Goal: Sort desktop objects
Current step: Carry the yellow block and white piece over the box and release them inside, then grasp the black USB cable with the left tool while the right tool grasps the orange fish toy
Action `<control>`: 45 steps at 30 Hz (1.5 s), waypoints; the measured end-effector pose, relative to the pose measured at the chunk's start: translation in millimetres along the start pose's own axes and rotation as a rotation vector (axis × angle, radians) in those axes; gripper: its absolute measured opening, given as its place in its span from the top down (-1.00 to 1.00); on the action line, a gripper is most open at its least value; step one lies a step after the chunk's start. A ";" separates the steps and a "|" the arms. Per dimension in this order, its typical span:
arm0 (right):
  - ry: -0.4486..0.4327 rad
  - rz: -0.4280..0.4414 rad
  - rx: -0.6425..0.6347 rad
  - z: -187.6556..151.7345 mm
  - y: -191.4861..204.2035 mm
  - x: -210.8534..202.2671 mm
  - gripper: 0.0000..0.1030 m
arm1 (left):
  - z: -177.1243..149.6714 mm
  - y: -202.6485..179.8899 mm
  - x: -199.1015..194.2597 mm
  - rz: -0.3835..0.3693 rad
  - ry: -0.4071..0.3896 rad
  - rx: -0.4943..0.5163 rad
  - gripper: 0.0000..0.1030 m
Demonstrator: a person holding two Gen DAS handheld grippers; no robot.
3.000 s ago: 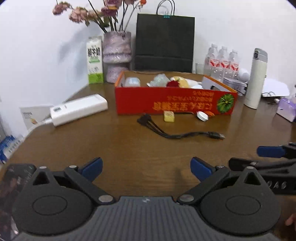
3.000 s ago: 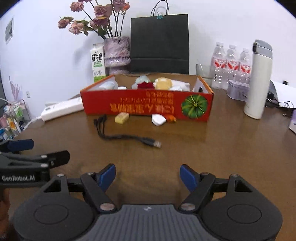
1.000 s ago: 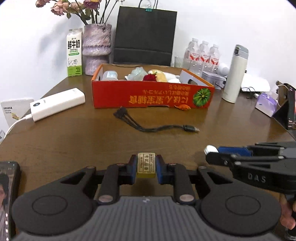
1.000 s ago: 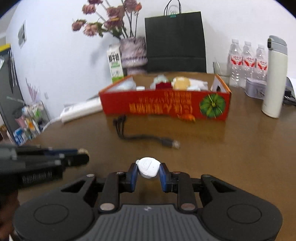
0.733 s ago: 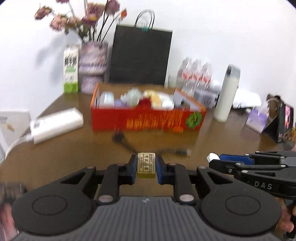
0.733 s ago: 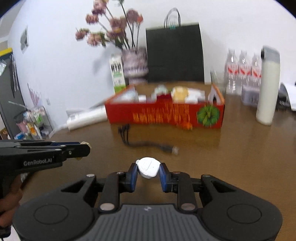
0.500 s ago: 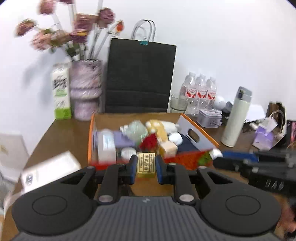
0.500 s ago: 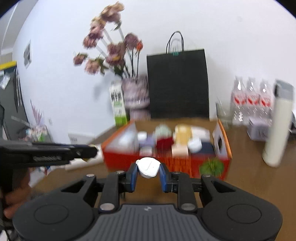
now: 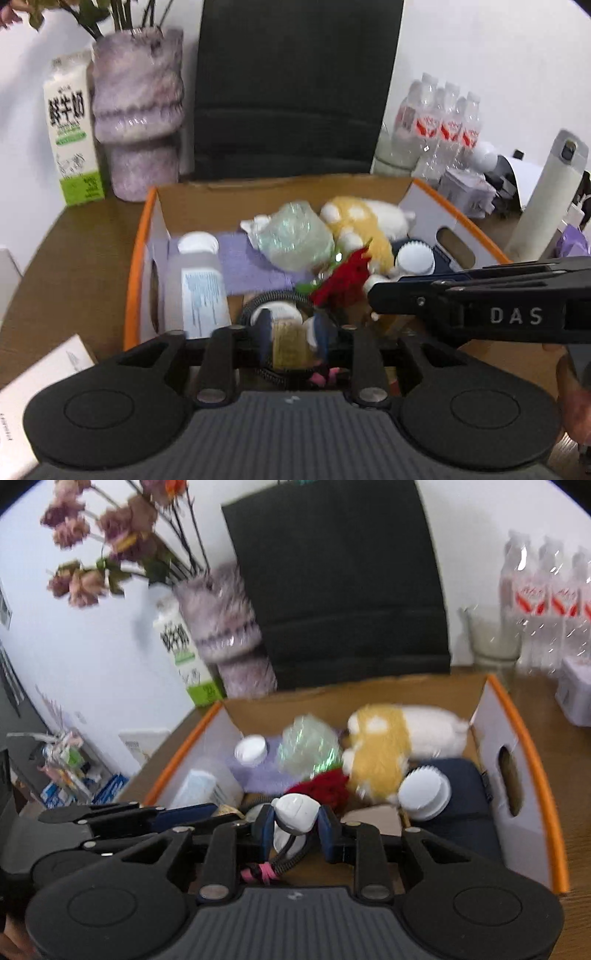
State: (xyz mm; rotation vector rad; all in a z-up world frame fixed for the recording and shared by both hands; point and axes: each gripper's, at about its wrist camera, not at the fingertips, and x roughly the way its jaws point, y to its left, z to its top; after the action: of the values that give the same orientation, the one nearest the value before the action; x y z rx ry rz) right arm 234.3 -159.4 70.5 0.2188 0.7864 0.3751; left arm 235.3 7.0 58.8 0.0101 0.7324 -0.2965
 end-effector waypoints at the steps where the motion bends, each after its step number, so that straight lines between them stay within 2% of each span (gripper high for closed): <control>1: 0.004 -0.008 0.008 -1.7 -0.6 1.9 0.31 | -0.7 1.4 0.5 0.003 0.004 -0.003 0.29; 3: -0.004 -0.013 0.015 -3.2 -1.0 -2.0 0.10 | 2.6 5.0 -6.2 0.011 -0.009 -0.016 0.27; 4: -0.020 -0.009 0.016 -2.8 -0.7 -7.6 0.08 | 5.8 5.8 -13.2 0.008 -0.024 -0.025 0.24; 6: -0.059 -0.011 0.019 0.7 1.2 -24.3 0.03 | 12.9 7.0 -30.9 0.017 -0.062 -0.036 0.06; 7: -0.077 -0.016 0.012 3.4 2.7 -33.1 -0.05 | 15.5 6.6 -43.0 0.031 -0.083 -0.043 0.02; 9: -0.120 -0.034 -0.016 2.5 8.8 -54.8 -0.20 | 15.4 1.6 -66.6 0.074 -0.116 -0.067 -0.22; 10: -0.141 -0.046 -0.038 -1.6 11.7 -66.0 -0.29 | 9.7 -1.1 -81.4 0.101 -0.139 -0.090 -0.32; 11: -0.165 -0.062 -0.063 -9.8 15.0 -77.0 -0.35 | 1.2 -4.8 -94.1 0.116 -0.164 -0.111 -0.51; 13: -0.192 -0.105 -0.119 -34.8 21.8 -92.6 -0.53 | -30.7 -18.6 -118.5 0.120 -0.212 -0.116 -0.62; 15: -0.186 -0.148 -0.155 -67.4 25.9 -101.7 -0.53 | -62.9 -33.8 -129.7 0.135 -0.222 -0.108 -0.74; 20: -0.120 -0.164 -0.170 -148.3 27.2 -117.1 -0.53 | -140.6 -63.6 -144.4 0.173 -0.164 -0.087 -0.75; 24: -0.099 -0.172 -0.151 -199.5 25.7 -134.6 -0.53 | -179.0 -68.5 -154.4 0.164 -0.125 -0.121 -0.79; 28: -0.091 -0.198 -0.207 -229.3 30.6 -147.0 -0.53 | -206.1 -73.2 -158.6 0.167 -0.089 -0.104 -0.79; 34: -0.087 -0.210 -0.176 -236.2 23.6 -156.4 -0.53 | -217.4 -80.5 -164.0 0.163 -0.085 -0.086 -0.79; 42: -0.086 -0.207 -0.188 -225.9 19.5 -145.5 -0.48 | -196.9 -68.9 -150.9 0.185 -0.094 -0.111 -0.74; 45: -0.093 -0.224 -0.188 -209.4 14.6 -136.3 -0.42 | -181.7 -67.7 -140.6 0.171 -0.094 -0.105 -0.67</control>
State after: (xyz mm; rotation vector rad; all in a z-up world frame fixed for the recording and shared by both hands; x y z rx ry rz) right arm -8.8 -190.6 19.3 -0.0283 0.6717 0.2229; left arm -1.3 -0.6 22.5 -0.0405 0.6483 -0.0948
